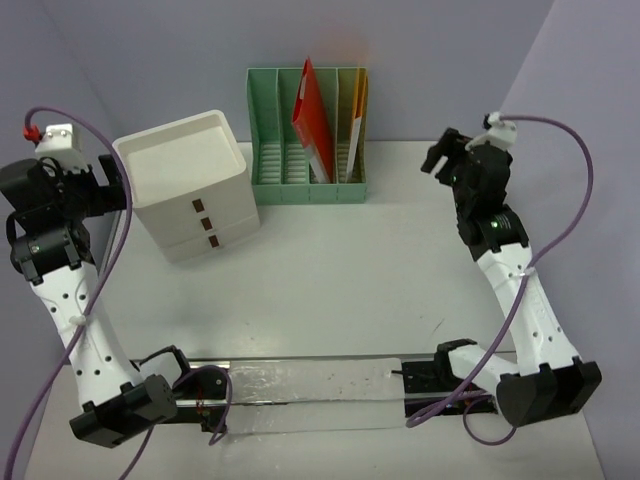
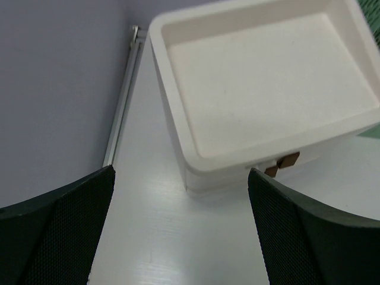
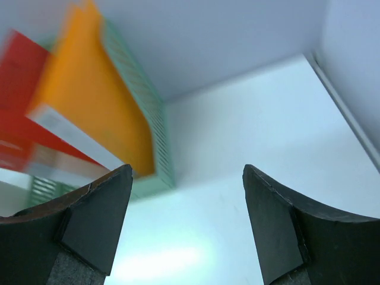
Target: Organize the desk
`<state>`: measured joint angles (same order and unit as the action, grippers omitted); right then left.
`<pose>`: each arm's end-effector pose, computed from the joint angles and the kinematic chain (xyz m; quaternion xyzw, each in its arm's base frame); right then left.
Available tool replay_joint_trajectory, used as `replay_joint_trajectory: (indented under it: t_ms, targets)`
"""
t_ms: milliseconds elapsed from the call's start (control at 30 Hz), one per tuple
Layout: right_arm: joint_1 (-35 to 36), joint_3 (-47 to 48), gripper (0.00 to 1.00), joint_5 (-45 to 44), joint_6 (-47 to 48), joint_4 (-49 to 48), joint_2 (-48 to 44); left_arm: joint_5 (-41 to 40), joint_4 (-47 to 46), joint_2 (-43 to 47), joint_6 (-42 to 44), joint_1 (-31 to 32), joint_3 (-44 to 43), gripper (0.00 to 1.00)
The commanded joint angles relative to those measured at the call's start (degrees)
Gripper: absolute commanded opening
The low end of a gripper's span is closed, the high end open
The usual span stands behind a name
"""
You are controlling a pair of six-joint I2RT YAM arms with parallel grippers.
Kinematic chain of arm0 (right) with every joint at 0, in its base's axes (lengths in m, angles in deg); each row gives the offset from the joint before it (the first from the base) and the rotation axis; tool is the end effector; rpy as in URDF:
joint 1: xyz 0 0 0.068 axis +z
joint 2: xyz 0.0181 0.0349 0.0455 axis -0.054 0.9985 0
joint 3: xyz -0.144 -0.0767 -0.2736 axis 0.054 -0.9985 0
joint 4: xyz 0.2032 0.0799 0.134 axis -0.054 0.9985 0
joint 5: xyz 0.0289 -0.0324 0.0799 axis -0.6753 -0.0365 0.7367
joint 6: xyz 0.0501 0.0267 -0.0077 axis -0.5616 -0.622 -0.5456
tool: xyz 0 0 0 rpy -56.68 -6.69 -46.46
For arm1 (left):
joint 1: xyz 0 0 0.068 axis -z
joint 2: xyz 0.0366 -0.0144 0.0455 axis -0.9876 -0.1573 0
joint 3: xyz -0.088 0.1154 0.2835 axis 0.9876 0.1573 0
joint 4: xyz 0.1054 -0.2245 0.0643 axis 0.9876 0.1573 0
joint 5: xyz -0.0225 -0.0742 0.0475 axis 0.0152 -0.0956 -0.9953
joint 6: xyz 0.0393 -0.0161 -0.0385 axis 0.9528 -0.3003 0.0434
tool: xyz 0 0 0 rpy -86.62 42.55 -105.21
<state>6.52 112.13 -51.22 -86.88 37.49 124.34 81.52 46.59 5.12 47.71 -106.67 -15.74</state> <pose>0.2193 0.0265 0.4631 0.1364 0.7359 0.0578 0.6607 0.1612 0.0636 0.4906 -0.0547 0.8129 0.0262 0.5792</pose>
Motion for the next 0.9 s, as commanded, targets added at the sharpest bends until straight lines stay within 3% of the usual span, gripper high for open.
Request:
replay_joint_trajectory:
  t_ms: [0, 167, 333, 600, 867]
  targets:
    - [-4.94, -6.46, 0.82, 3.32, -7.72, 3.78, -6.46, -2.32, 0.04, 3.76, 0.69, -0.87, 5.54, 0.99]
    - [-11.16, -14.22, 0.82, 7.28, -12.33, 4.01, -4.32, -5.85, 1.36, 5.43, 1.58, -1.0, 9.81, 0.99]
    - [-11.38, -19.0, 0.82, 4.8, -14.14, 3.18, -3.28, -8.81, 0.47, 8.61, 1.69, -1.19, 15.91, 0.99]
    - [-11.29, -25.66, 0.84, 1.04, -14.98, -3.65, -9.84, -1.2, -3.82, 14.56, -0.53, -5.06, 27.13, 0.99]
    - [-11.22, -31.3, 0.83, 1.74, -14.37, -8.97, -15.23, 3.58, -4.51, 16.27, -0.41, -6.26, 29.71, 0.99]
